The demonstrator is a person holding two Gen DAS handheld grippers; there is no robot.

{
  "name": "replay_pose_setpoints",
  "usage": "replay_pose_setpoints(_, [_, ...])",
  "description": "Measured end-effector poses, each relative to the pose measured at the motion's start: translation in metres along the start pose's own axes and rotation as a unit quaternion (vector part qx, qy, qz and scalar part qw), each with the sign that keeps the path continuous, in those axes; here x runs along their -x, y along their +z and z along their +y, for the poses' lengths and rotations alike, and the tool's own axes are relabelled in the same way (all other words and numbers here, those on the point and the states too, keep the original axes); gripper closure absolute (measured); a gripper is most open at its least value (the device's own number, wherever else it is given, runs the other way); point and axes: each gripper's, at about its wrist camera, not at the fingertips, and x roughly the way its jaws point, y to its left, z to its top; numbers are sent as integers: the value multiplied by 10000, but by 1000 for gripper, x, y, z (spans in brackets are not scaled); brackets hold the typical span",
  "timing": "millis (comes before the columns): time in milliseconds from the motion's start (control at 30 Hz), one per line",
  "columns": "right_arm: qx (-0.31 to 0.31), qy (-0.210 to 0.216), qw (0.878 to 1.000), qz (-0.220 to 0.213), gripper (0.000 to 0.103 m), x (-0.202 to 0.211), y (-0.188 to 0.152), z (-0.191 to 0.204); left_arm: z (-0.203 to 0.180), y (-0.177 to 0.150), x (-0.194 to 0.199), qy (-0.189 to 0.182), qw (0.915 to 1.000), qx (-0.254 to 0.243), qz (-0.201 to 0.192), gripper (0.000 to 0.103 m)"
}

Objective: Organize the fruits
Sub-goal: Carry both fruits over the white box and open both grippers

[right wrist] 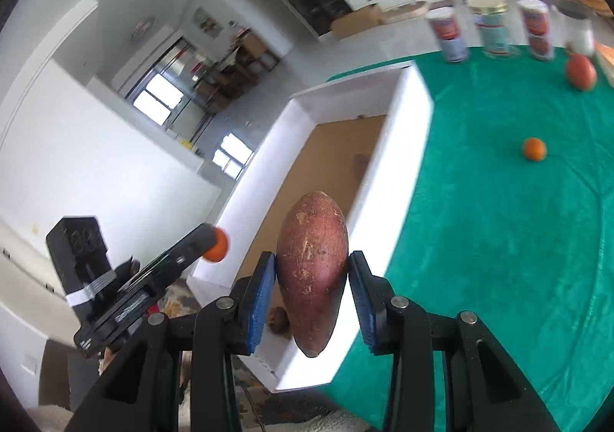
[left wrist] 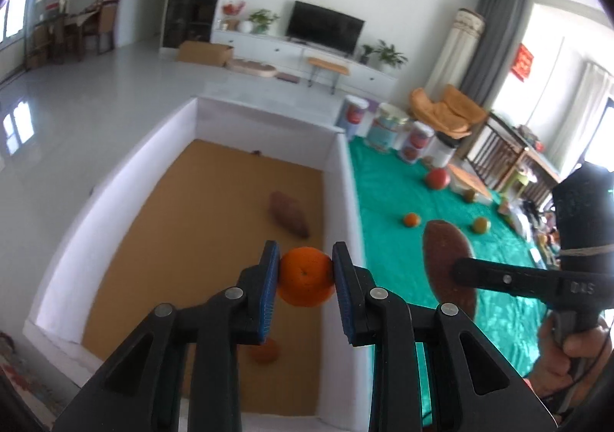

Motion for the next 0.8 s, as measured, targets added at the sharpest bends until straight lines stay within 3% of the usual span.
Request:
replay_pose_setpoints(100, [496,-261,9976,404,64,-53,-6,30,29,-14,-30,501,9980,117,354,75])
replay_pose_setpoints(200, [870,-736,9914,642,63,-93,-10,43,42,-30,-52,689,9954,205,637,75])
replay_pose_setpoints(333, [857,-882,9902,664,63,-109,-15,39,44,-40,-66,948,9926,242,715,71])
replay_pose_setpoints(367, [803,-856,9913,598,59,-105,-11,36,43,-40,-66,986,9924,255,693,61])
replay_pose_setpoints(400, [752,-833,9923,516,53,-97,-8,30,41,-40,-66,1009,9924,251,665,44])
replay_pose_setpoints(467, [723,-864,9932,279,48,-78,-3,24,34,-38,-61,1039,9930,177,524,29])
replay_pose_setpoints(533, [790,-1037,9915,36,45,-53,-2,14,16,-37,-60,955,9946,-11,418,28])
replay_pose_setpoints(667, [762,-1828,9791,-460,14,8,-17,-29,-32,-31,-52,620,9965,-525,190,20])
replay_pose_setpoints(733, [485,-2260,9712,-573,11,33,-36,-71,-60,-31,-52,338,9953,-908,11,18])
replay_pose_setpoints(800, [74,-2829,9578,-511,10,51,-59,-124,-83,-31,-59,346,9915,-1254,-61,15])
